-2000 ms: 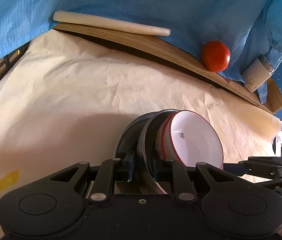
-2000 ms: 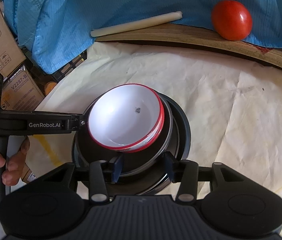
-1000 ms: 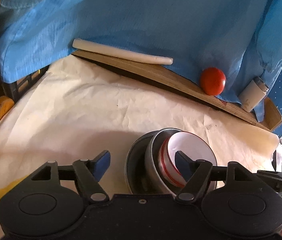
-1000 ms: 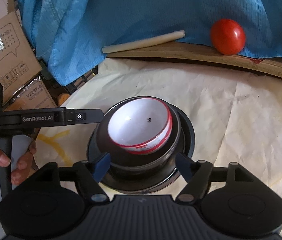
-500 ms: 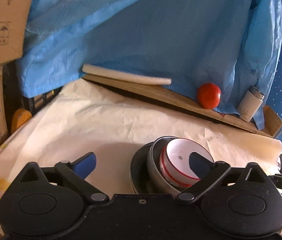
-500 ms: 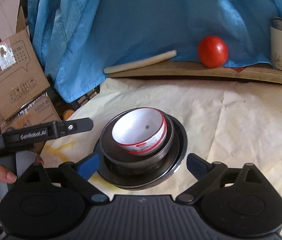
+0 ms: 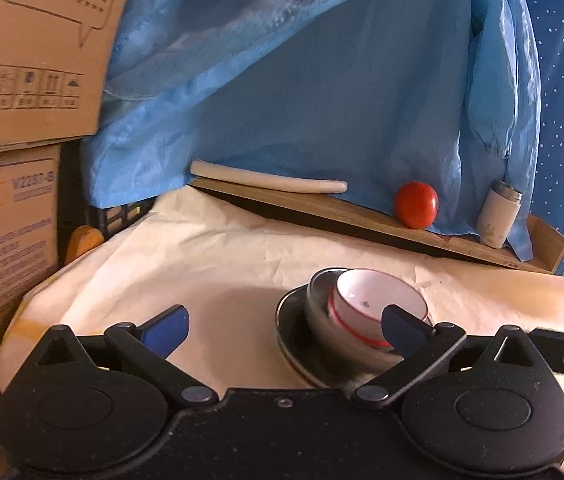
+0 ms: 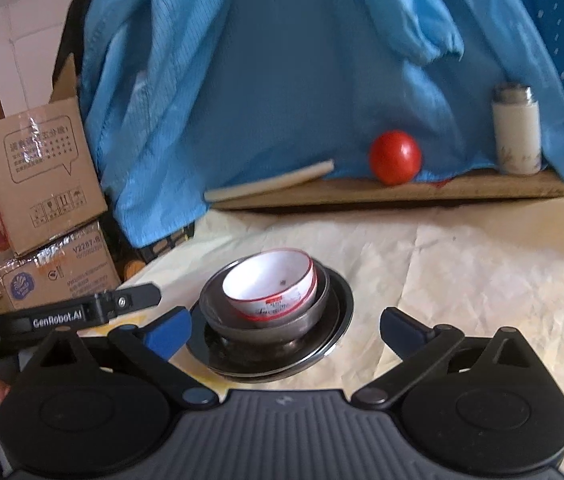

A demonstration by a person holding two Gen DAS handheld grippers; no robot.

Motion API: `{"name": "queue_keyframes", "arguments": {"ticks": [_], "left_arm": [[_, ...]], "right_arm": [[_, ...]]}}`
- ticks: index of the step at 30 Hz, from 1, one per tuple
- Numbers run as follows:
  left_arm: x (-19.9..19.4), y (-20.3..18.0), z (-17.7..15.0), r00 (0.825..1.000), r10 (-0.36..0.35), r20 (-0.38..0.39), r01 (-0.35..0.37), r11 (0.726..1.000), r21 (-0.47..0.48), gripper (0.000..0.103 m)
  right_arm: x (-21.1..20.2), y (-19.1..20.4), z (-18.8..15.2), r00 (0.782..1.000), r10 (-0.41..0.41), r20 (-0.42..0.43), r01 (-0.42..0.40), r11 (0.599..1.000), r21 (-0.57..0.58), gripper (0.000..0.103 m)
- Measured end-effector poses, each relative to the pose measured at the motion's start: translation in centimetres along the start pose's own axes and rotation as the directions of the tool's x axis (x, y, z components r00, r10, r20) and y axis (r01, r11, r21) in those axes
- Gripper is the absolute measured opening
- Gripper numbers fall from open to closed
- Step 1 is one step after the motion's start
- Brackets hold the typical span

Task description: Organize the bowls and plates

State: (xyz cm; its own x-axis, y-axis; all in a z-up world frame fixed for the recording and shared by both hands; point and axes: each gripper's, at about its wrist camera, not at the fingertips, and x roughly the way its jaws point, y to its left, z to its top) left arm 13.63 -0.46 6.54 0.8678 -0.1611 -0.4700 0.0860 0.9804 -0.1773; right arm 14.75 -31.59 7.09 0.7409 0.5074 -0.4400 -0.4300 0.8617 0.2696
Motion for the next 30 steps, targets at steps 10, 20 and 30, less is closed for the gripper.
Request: {"name": "queue_keyframes", "arguments": {"ticks": [10, 20, 30], "left_arm": [[-2.1, 0.4, -2.5, 1.000, 0.018, 0.019, -0.018, 1.000, 0.002, 0.102], [-4.3, 0.2, -5.1, 0.990, 0.076, 0.120, -0.078, 0.997, 0.014, 0.102], [-4.6, -0.5, -7.9, 0.979, 0.107, 0.175, -0.112, 0.993, 0.021, 0.102]], "right_arm": [[-1.7, 1.2, -2.9, 0.993, -0.012, 0.120, 0.013, 1.000, -0.013, 0.103], [-2.9, 3.4, -6.3, 0.957, -0.134, 0.258, 0.166, 0.980, -0.108, 0.103], [-2.5, 3.3, -9.2, 0.926, -0.242, 0.290, 0.268, 0.962, -0.056, 0.103]]}}
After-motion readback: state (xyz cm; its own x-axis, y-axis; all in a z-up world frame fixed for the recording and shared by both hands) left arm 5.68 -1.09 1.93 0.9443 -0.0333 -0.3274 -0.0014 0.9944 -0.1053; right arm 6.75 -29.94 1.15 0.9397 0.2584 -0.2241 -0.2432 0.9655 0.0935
